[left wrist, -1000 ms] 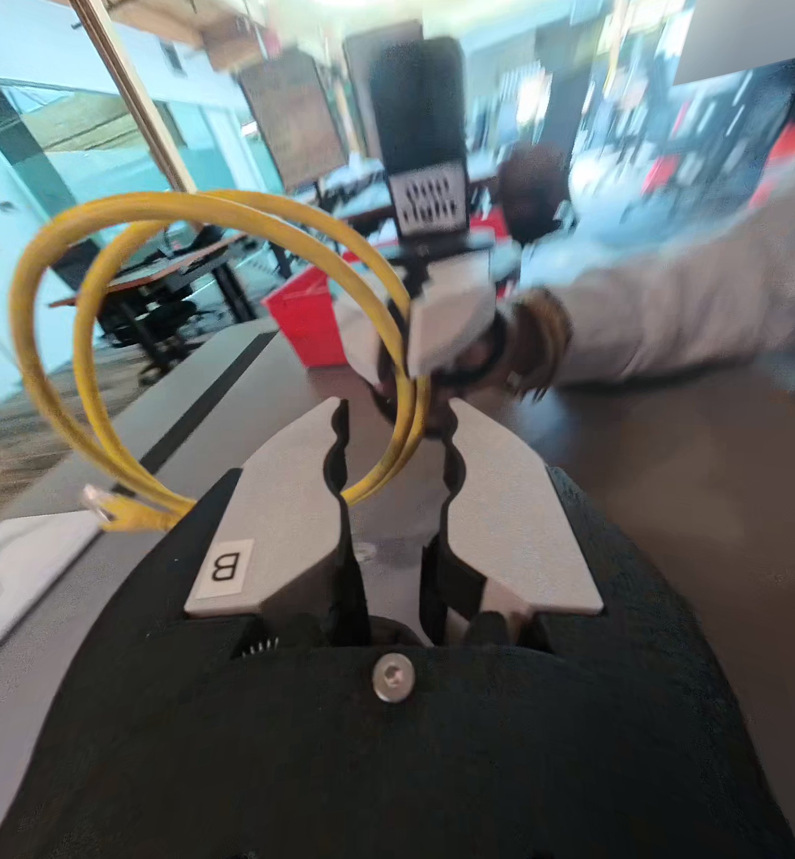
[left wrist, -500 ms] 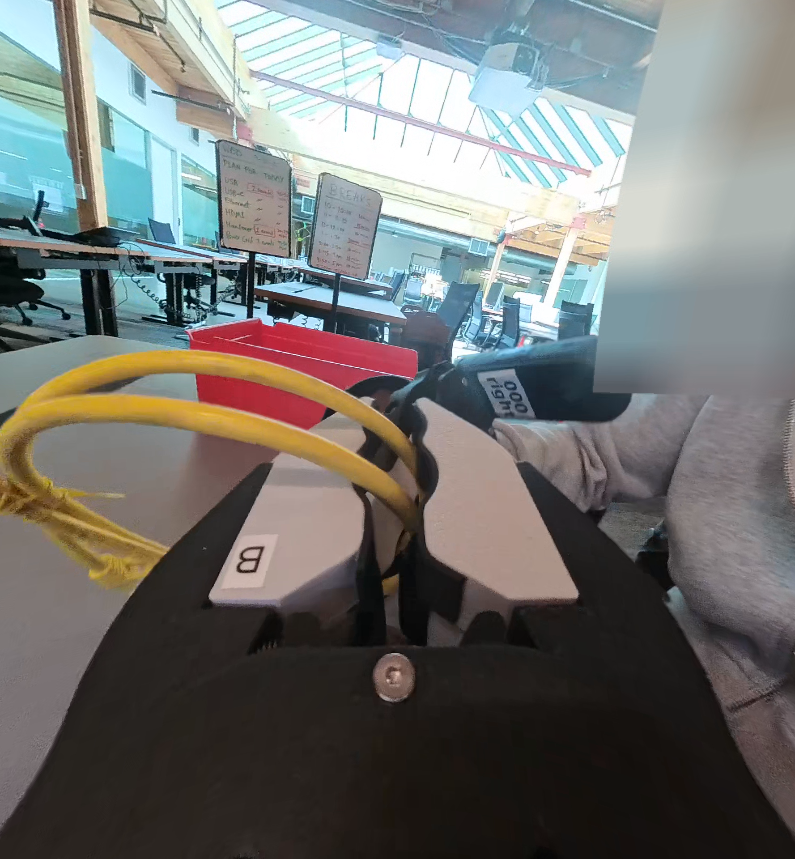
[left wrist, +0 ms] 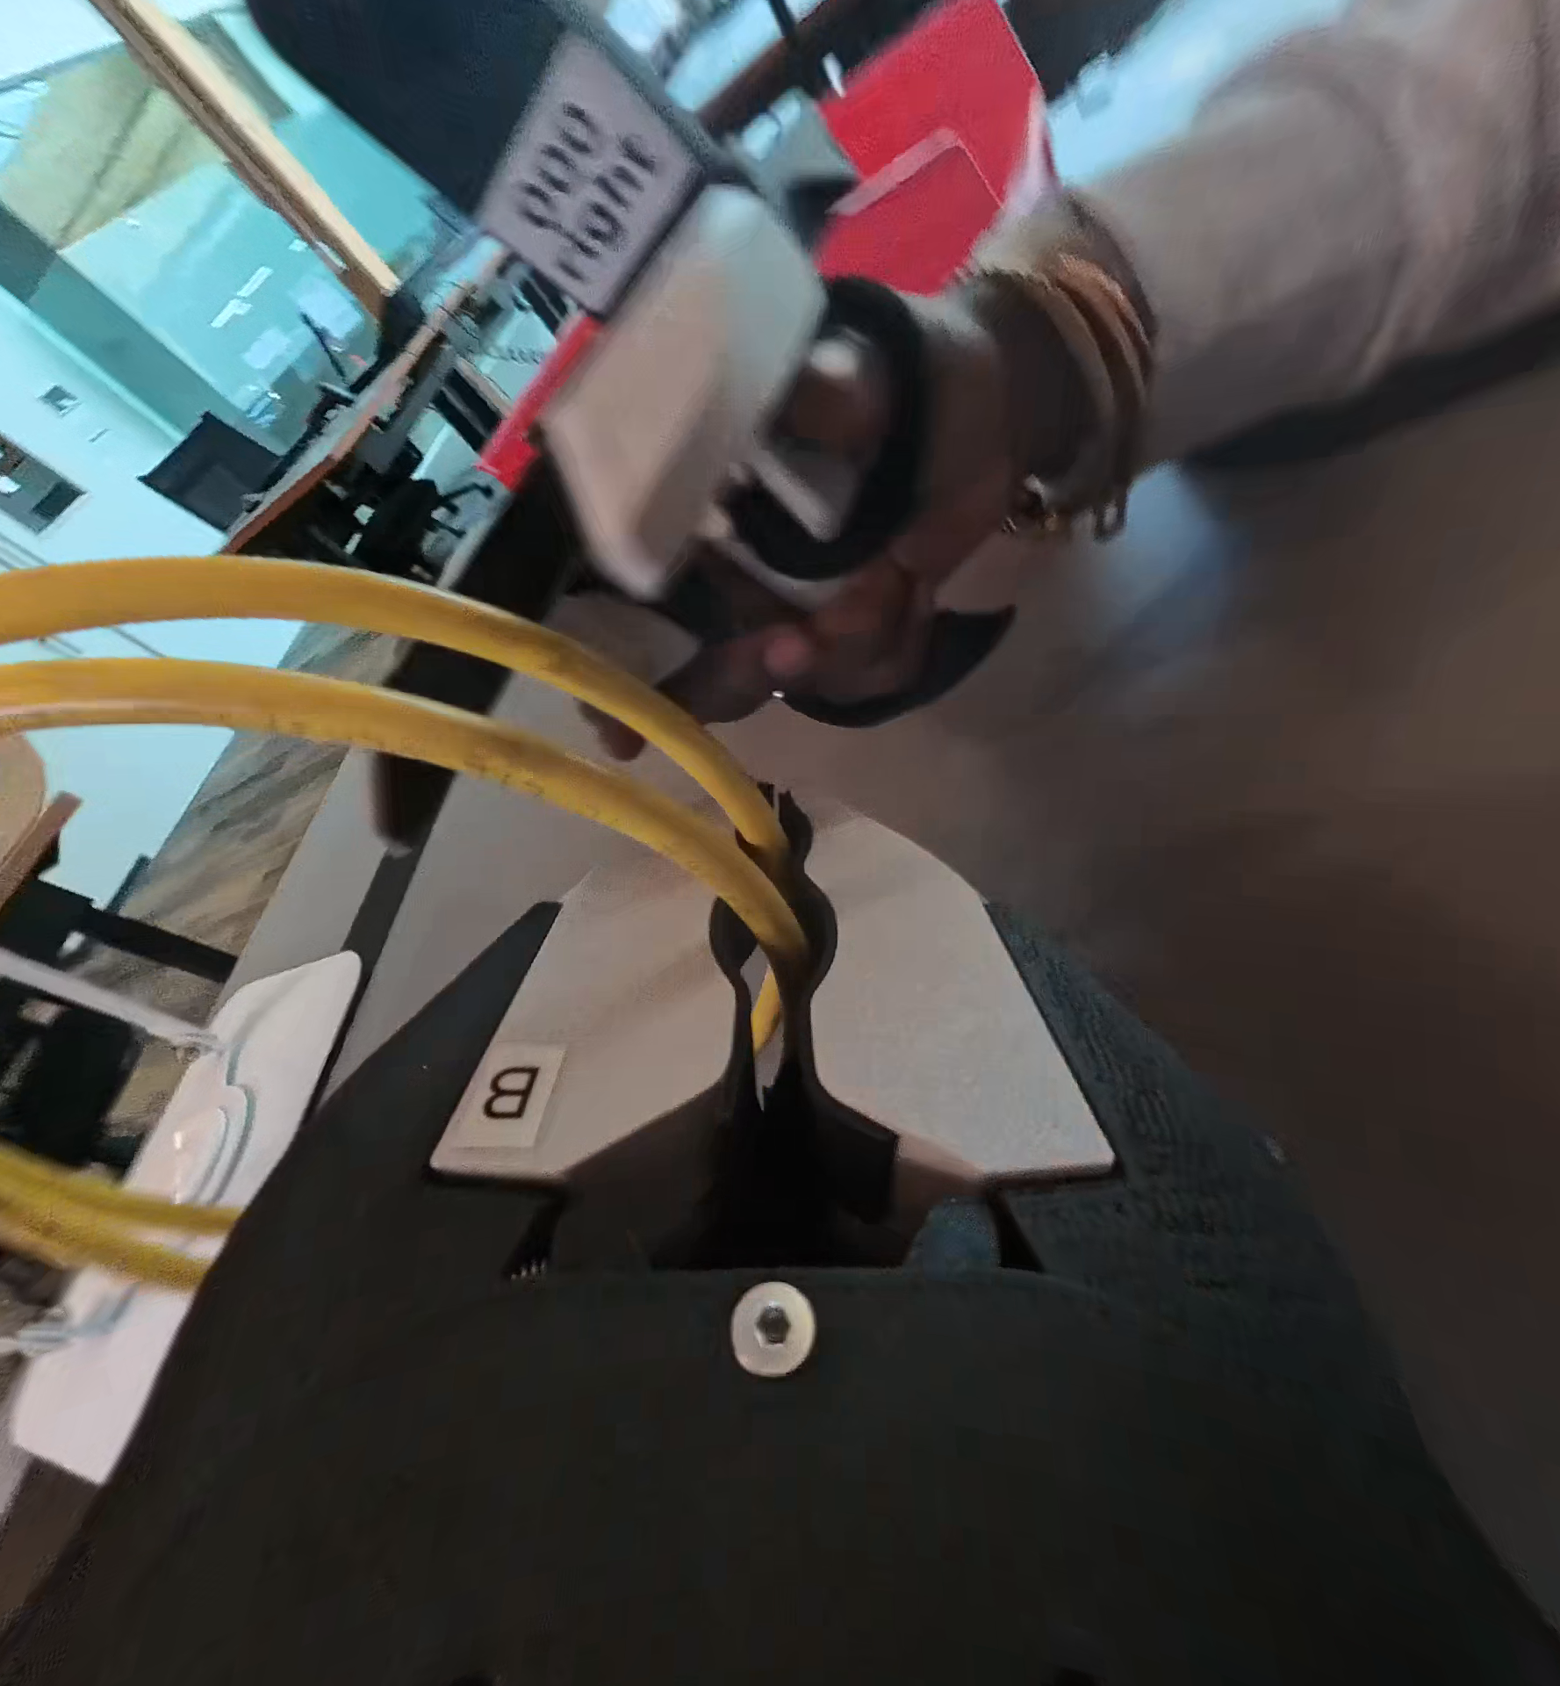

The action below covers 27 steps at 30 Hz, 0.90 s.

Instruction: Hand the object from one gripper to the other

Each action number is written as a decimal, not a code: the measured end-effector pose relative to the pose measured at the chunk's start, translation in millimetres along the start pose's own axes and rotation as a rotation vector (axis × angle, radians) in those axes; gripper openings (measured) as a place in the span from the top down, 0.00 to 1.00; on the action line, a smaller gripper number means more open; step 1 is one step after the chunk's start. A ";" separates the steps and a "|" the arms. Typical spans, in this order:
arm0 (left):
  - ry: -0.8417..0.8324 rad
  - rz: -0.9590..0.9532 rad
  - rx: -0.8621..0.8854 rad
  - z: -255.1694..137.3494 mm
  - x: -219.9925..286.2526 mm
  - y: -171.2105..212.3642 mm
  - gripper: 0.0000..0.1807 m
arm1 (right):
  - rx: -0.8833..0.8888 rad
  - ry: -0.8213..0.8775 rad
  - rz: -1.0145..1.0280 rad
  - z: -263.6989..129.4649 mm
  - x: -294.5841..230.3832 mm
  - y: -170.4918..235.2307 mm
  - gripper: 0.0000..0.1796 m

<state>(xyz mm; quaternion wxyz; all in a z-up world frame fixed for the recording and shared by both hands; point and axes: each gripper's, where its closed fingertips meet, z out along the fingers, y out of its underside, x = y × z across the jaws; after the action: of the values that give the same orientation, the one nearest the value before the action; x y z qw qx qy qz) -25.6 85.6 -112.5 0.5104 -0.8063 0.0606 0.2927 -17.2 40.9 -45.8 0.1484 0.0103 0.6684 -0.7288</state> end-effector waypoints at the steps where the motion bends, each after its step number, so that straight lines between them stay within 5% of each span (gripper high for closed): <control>1: 0.018 0.046 -0.033 3.3 6.1 4.0 0.99 | 0.009 -0.027 0.015 2.5 -4.4 -0.4 0.75; 4: 0.050 0.085 -0.061 7.2 14.7 8.4 0.99 | 0.026 -0.101 0.021 5.9 -17.1 -1.1 0.94; 8: 0.002 0.003 -0.018 3.0 2.8 5.9 0.91 | 0.020 -0.061 -0.090 0.4 -14.5 -3.2 0.95; 12: 0.028 -0.262 0.223 -16.1 -13.8 -21.6 0.78 | -0.055 0.043 -0.303 -0.1 -8.3 3.0 0.96; 20: 0.406 -0.752 0.509 -45.9 -10.4 -58.0 0.63 | -0.179 0.142 -0.602 5.2 -8.4 13.1 0.97; 27: 0.335 -0.886 0.707 -69.0 -44.2 -66.9 0.62 | -0.338 0.176 -0.708 6.3 0.4 34.8 0.97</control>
<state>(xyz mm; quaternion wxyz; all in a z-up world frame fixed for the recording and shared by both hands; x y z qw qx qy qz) -7.0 49.0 -15.0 0.8052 -0.5710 -0.1086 -0.1175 -8.4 32.4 -79.0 -0.1700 -0.1825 0.7512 -0.6111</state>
